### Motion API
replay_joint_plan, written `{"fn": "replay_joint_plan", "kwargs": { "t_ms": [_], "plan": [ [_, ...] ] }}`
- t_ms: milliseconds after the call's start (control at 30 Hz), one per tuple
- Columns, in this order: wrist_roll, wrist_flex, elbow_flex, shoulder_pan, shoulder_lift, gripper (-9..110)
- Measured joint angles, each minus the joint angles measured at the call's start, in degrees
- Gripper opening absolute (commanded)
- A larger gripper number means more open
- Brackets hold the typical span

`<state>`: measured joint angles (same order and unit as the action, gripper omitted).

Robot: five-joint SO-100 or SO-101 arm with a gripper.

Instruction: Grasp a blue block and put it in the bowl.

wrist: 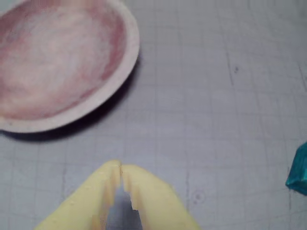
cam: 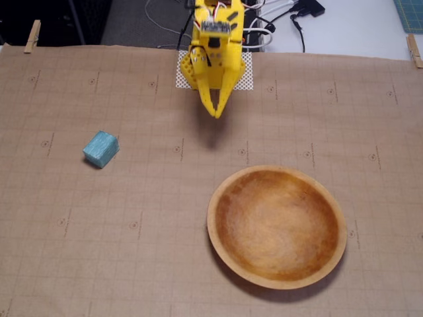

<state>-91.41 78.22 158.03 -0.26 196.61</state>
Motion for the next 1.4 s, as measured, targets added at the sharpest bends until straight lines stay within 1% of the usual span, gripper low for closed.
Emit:
{"fn": "replay_joint_plan", "kwargs": {
  "t_ms": [300, 633, 933, 1167, 1400],
  "plan": [
    [-3.34, -0.97, -6.15, 0.00, -1.23, -3],
    [-3.52, -12.04, -14.33, 0.53, -20.92, -3],
    [-3.52, -17.05, -24.08, 12.04, -36.39, -3],
    [-3.34, -17.05, -27.25, 20.13, -42.10, -3],
    [0.44, -17.05, -27.33, 29.00, -45.79, -3]
  ]
}}
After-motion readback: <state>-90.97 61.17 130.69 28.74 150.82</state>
